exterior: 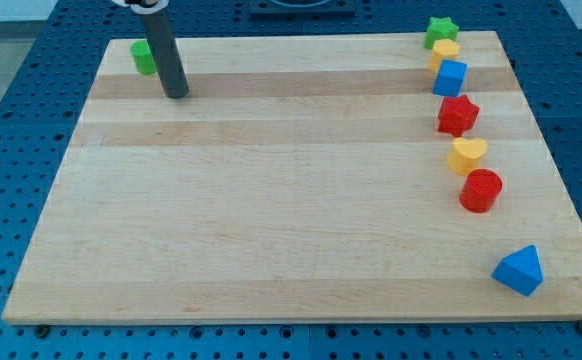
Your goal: Point your arm to the yellow heart
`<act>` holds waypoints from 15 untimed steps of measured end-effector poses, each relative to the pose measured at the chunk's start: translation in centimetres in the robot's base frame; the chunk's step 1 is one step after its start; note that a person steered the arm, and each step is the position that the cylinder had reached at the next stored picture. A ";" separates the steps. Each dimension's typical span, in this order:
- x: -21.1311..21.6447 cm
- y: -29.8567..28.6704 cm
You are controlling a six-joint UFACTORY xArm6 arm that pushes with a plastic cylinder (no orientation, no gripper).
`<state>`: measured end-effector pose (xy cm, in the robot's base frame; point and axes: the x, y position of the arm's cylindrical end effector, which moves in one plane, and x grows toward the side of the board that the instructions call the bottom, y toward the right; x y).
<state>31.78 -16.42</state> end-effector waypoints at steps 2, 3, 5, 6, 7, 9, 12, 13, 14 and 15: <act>6.9 11.2; 7.4 13.1; 12.6 10.1; 14.1 8.2; 15.4 7.7; 23.5 7.5; 25.0 27.3; 24.1 36.4; 21.8 39.6; 19.4 42.1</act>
<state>51.20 25.67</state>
